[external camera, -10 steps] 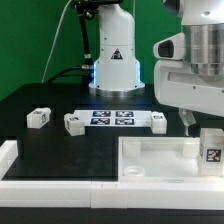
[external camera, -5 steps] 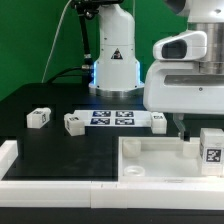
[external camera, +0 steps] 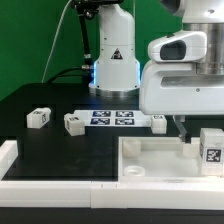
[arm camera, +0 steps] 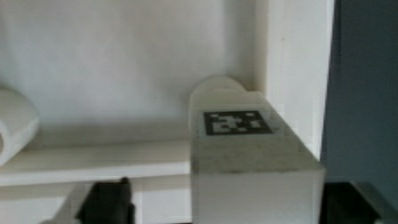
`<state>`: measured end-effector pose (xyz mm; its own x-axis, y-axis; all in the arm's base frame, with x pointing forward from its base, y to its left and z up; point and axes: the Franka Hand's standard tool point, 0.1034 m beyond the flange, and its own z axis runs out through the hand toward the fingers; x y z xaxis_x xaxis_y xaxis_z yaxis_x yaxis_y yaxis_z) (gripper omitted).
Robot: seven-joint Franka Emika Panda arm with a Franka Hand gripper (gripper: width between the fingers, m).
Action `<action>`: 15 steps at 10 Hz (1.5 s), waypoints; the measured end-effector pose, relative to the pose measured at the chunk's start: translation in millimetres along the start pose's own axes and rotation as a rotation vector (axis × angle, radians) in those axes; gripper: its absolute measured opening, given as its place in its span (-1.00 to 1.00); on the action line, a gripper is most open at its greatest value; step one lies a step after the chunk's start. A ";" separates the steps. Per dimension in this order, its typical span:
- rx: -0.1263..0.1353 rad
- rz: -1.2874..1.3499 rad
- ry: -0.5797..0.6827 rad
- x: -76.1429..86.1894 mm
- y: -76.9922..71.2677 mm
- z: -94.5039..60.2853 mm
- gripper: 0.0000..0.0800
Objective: Assemble one leg
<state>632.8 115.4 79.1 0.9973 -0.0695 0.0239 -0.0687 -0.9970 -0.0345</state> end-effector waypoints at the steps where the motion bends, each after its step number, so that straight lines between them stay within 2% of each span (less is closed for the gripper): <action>1: 0.000 0.019 0.000 0.0 0.0 0.0 -0.27; 2: 0.001 0.032 0.000 -0.1 -0.1 0.0 -0.27; 5: 0.013 0.423 -0.009 -1.5 -2.5 0.7 -0.27; 7: 0.040 0.813 -0.028 -1.7 -0.7 1.3 -0.27; 9: 0.078 0.999 -0.043 -0.2 2.4 1.8 -0.27; 10: 0.088 1.134 -0.054 0.2 3.0 1.8 -0.27; 14: 0.088 1.481 -0.078 -0.2 0.7 1.9 -0.27; 15: 0.088 1.492 -0.079 -0.2 0.8 2.0 -0.27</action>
Offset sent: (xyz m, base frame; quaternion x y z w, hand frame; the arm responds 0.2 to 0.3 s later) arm 0.0007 -0.0011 0.0010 -0.0045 -0.0263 0.3366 0.9413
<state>632.6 114.8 77.1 0.0117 -0.9902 -0.1388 -0.9993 -0.0068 -0.0360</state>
